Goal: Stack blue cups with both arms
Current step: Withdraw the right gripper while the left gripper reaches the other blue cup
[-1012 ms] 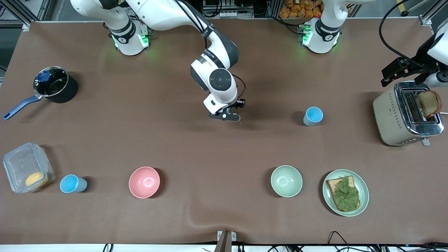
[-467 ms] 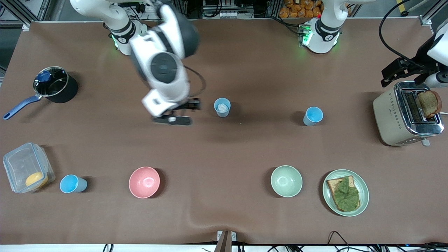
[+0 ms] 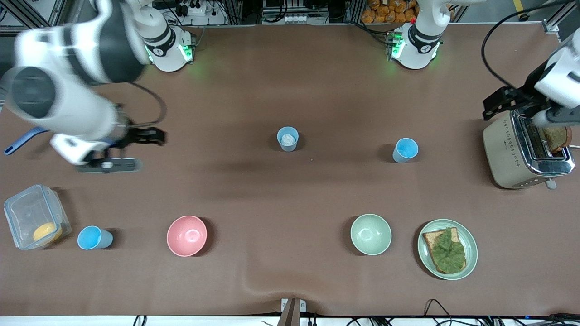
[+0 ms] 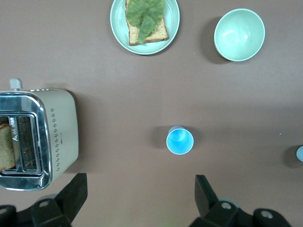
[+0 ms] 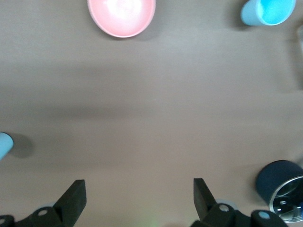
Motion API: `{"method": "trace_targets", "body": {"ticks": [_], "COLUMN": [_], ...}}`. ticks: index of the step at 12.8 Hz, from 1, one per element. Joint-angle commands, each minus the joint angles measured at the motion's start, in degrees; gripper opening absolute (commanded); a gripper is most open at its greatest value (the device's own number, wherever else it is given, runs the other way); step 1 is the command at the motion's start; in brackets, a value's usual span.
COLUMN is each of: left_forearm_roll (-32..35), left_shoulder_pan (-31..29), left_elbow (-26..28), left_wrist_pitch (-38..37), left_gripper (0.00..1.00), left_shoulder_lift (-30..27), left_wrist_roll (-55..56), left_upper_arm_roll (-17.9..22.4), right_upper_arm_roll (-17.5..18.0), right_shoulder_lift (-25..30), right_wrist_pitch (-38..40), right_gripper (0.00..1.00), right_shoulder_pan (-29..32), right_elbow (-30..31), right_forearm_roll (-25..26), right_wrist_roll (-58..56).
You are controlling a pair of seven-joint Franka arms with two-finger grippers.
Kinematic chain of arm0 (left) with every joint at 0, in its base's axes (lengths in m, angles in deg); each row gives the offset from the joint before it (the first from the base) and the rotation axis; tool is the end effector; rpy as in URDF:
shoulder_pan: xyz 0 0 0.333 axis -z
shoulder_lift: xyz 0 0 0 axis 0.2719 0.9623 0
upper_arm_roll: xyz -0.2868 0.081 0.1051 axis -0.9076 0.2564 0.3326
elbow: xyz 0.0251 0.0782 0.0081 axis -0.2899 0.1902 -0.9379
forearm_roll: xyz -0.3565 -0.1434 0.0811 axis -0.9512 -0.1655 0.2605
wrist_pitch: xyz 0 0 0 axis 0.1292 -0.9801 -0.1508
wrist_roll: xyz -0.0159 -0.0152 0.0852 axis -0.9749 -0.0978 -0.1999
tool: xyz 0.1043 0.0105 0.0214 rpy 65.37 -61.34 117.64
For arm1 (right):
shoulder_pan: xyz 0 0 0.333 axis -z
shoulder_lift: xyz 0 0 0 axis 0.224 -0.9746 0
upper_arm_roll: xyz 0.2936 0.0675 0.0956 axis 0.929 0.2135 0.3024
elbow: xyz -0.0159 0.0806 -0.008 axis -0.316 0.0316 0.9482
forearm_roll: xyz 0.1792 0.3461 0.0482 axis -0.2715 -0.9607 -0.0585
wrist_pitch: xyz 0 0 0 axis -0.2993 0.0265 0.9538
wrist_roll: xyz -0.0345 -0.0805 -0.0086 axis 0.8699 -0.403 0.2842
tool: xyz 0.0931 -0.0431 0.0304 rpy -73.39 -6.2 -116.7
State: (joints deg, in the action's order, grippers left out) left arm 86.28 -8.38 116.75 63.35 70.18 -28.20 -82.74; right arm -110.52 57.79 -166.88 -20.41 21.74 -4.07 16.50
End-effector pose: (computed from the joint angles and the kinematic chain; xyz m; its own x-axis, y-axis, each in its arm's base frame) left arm 0.5491 -0.0569 0.6130 0.9997 0.0165 -0.0190 0.0162 -0.9997 -0.0199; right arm 0.5971 0.1146 0.5355 0.9780 0.0445 -0.2037 0.0534 -0.9978 0.0384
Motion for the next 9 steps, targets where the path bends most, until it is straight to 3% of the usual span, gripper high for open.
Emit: {"method": "trace_targets", "body": {"ticks": [1, 3, 4, 6, 9], "left_forearm_roll": [-1.10, -1.10, -1.10, -1.10, -1.88], "left_shoulder_pan": [-0.19, -0.98, -1.07, -1.07, -1.15], "left_elbow": [-0.77, 1.68, 3.78, 6.69, 11.43], "left_wrist_pitch": [0.23, 3.37, 5.05, 7.87, 15.15], "left_gripper": [1.00, 1.00, 1.00, 1.00, 1.00], "left_shoulder_lift": [0.22, -0.30, -0.57, -0.05, 1.53], "left_wrist_roll": [0.58, 0.49, 0.49, 0.49, 0.84], "left_upper_arm_roll": [-0.14, -0.49, -0.58, -0.93, -3.82], "right_upper_arm_roll": [4.35, 13.30, 15.87, 18.08, 24.13], "right_shoulder_lift": [4.40, 6.33, 8.43, 14.31, 18.01], "right_wrist_pitch": [-0.91, -4.93, -8.96, -19.76, -19.29], "right_gripper": [1.00, 1.00, 1.00, 1.00, 1.00], "right_shoulder_pan": [7.74, 18.19, 21.28, 24.90, 30.96], "right_elbow": [4.84, 8.35, 12.72, 22.92, 23.40], "right_forearm_roll": [0.10, 0.54, 0.63, 1.15, 2.91], "right_wrist_roll": [-4.52, -7.44, -7.61, -7.70, -8.75]}}
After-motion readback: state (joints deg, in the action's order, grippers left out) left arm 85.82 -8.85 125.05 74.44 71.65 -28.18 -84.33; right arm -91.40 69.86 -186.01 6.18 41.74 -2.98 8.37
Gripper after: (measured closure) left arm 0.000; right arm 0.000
